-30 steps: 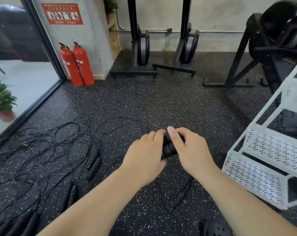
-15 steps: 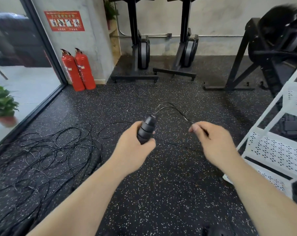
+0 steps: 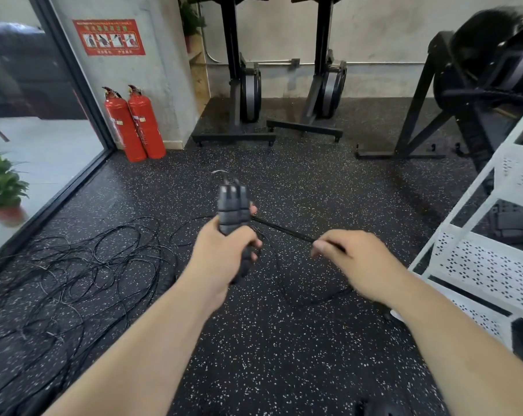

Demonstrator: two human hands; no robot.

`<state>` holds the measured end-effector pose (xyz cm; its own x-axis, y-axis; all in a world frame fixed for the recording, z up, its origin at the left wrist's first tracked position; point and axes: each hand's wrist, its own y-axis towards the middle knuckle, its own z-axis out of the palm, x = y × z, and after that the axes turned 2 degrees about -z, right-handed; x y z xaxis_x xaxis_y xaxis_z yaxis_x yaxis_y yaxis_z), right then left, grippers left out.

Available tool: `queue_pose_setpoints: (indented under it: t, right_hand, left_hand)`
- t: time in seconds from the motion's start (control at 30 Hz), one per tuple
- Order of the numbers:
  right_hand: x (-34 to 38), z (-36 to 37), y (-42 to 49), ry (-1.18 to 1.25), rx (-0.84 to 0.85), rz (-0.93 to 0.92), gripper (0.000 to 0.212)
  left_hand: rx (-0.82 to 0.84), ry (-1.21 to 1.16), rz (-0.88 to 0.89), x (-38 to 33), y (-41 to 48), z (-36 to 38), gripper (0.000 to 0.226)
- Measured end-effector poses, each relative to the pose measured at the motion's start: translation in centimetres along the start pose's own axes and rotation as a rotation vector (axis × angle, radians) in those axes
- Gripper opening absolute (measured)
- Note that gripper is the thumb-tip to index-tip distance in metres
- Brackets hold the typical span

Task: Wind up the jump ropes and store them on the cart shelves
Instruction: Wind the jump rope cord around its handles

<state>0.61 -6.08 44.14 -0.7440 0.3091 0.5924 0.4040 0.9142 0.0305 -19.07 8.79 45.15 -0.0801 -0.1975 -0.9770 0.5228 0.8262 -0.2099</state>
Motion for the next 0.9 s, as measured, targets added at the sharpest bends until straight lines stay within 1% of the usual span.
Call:
queue_pose_setpoints:
  t: [0.07, 0.17, 0.23, 0.3, 0.37, 0.47, 0.53, 0.57, 0.63, 0.67, 0.73, 0.77, 0.8, 0.9]
  right_hand:
    - [-0.8, -1.5, -0.2, -0.002, -0.087, -0.015, 0.023]
    - [-1.1, -1.2, -0.2, 0.043, -0.247, -0.020, 0.024]
    - [-0.7, -0.2, -0.1, 0.050, -0.291, 0.005, 0.025]
    - [-0.3, 0.9, -0.2, 0.069, -0.299, 0.025, 0.026]
    - [0.3, 1.6, -0.3, 0.074, -0.348, 0.038, 0.027]
    - [0.6, 1.8, -0.2, 0.063, -0.505, 0.108, 0.028]
    - [0.6, 1.5, 0.0, 0.068, -0.566, 0.191, 0.031]
    - [0.5, 1.3, 0.1, 0.068, -0.580, 0.213, 0.032]
    - [0.3, 1.4, 0.3, 0.079, -0.538, 0.196, 0.031]
    - [0.4, 1.6, 0.3, 0.097, -0.468, 0.166, 0.030]
    - [1.0, 2.5, 0.3, 0.116, -0.263, 0.117, 0.028]
    - [1.2, 3.1, 0.4, 0.107, -0.166, 0.107, 0.027]
    - [1.3, 3.6, 0.5, 0.087, -0.109, 0.100, 0.027]
    - [0.9, 4.0, 0.8, 0.066, -0.089, 0.057, 0.024]
  left_hand:
    - [-0.056, 0.016, 0.014, -0.5, 0.6, -1.2, 0.040]
    - [-0.008, 0.136, 0.050, -0.3, -0.4, -0.3, 0.028]
    - [0.046, 0.155, 0.031, 0.4, -1.1, 0.9, 0.026]
    - [0.074, 0.150, 0.020, 1.0, -1.7, 2.1, 0.028]
    - [0.040, 0.109, 0.019, 1.5, -2.1, 3.0, 0.027]
    - [-0.056, 0.049, 0.026, 1.6, -2.2, 3.5, 0.028]
    - [-0.070, 0.034, 0.016, 1.5, -1.8, 3.2, 0.030]
    - [-0.053, 0.024, 0.001, 1.4, -1.7, 3.1, 0.029]
    - [0.026, 0.015, -0.035, 1.4, -1.8, 3.4, 0.026]
    - [0.080, 0.012, -0.051, 1.4, -2.1, 3.6, 0.025]
    - [0.188, -0.013, -0.080, 1.8, -2.6, 4.3, 0.026]
    - [0.222, -0.022, -0.096, 2.0, -2.8, 4.6, 0.026]
    - [0.234, -0.025, -0.112, 2.3, -2.9, 4.8, 0.025]
    - [0.217, -0.016, -0.141, 2.7, -2.6, 5.0, 0.025]
